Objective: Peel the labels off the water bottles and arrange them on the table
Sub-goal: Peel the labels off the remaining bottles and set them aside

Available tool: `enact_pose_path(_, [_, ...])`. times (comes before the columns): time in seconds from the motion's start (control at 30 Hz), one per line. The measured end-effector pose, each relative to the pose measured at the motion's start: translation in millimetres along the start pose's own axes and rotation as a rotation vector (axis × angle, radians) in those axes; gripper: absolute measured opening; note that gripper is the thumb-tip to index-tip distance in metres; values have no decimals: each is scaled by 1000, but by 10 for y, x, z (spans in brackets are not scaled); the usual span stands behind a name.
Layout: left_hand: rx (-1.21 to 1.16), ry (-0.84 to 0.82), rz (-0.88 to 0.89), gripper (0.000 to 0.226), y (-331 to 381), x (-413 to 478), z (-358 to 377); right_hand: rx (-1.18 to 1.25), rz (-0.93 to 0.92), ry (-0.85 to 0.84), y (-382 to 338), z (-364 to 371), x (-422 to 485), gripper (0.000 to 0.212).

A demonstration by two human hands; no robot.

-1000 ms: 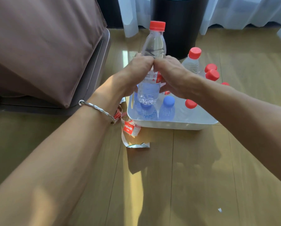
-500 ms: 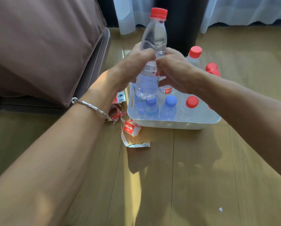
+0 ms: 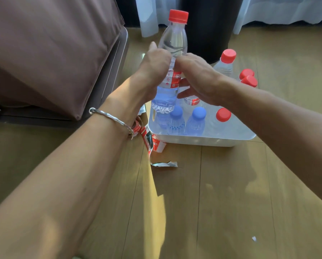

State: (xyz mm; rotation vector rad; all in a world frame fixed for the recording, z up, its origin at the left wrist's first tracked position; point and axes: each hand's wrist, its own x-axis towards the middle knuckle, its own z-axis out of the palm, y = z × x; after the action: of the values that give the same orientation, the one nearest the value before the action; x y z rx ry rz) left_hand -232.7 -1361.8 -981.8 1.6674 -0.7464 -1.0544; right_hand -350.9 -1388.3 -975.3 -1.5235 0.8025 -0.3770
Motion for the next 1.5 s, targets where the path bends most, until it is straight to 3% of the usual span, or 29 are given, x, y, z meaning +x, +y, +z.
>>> enact_pose_path(0.17, [-59, 92, 29, 71, -11, -6, 71, -1, 2, 84, -11, 12, 72, 7])
enact_pose_path(0.3, [-20, 113, 85, 64, -45, -9, 140, 30, -28, 156, 5, -131, 113, 15])
enact_pose_path(0.57, [-39, -49, 170, 105, 155, -101, 85, 35, -123, 86, 40, -176, 13, 12])
enact_pose_path(0.63, [0, -125, 227, 96, 225, -89, -16, 116, -124, 74, 77, -115, -10, 21])
enact_pose_path(0.7, [64, -221, 273, 63, 258, -92, -76, 94, -115, 72, 51, -93, 48, 17])
enact_pose_path(0.77, [95, -170, 293, 48, 237, -93, -95, 93, -99, 42, -27, -97, 72, 17])
enact_pose_path(0.87, [57, -87, 281, 56, 178, -66, -99, 151, -75, -8, -9, -87, 78, 23])
enact_pose_path(1.07, [-91, -64, 218, 37, 81, -72, -15, 209, -46, -37, 73, -17, 58, 34])
enact_pose_path(1.13, [-105, -46, 204, 41, 74, -89, 13, 212, -53, -39, 90, -26, 64, 34])
enact_pose_path(1.23, [-113, -27, 192, 58, 64, -107, 45, 212, -79, -15, 103, -39, 87, 30])
enact_pose_path(1.33, [-108, -18, 206, 42, 61, -111, 91, 241, -104, 122, 161, -2, 114, 19])
enact_pose_path(1.4, [-128, -18, 200, 36, 66, -117, 107, 268, -101, 202, 217, 4, 116, 28])
enact_pose_path(1.5, [-206, -48, 170, 45, 81, -113, 53, 273, -101, 134, 200, -25, 85, 34])
